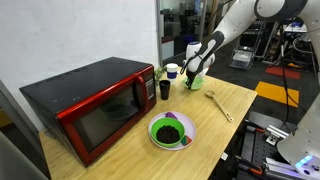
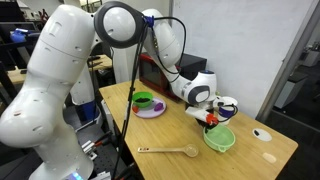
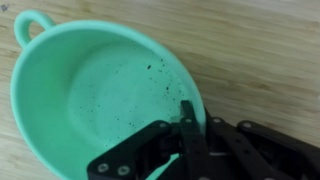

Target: Move the green bowl and the white plate to the right on the table, then open the microwave door

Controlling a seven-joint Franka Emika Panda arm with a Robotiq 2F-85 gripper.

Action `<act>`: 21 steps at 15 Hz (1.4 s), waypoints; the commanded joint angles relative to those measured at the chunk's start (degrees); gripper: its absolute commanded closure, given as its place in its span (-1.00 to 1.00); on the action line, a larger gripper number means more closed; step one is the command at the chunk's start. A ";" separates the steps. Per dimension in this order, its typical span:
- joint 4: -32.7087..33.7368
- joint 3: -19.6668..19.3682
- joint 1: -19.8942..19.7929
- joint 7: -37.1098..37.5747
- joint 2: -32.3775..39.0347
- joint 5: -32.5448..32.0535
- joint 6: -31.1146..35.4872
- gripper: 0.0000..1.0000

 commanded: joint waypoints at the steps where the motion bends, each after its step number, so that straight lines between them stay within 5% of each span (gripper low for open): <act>1: 1.00 1.44 -2.15 -2.89 1.25 0.99 -1.32 0.97; 4: 0.62 2.00 -2.90 -3.86 1.13 1.44 -0.40 0.97; 5: 0.63 2.45 -3.27 -4.32 0.87 1.83 -0.63 0.37; 8: -0.03 4.86 -5.02 -6.26 -0.60 4.19 -0.91 0.10; 15: -0.58 8.71 -6.90 -10.24 -5.34 9.55 -1.50 -0.88; 21: -2.68 8.41 -6.15 -11.35 -13.04 10.60 -2.39 -1.00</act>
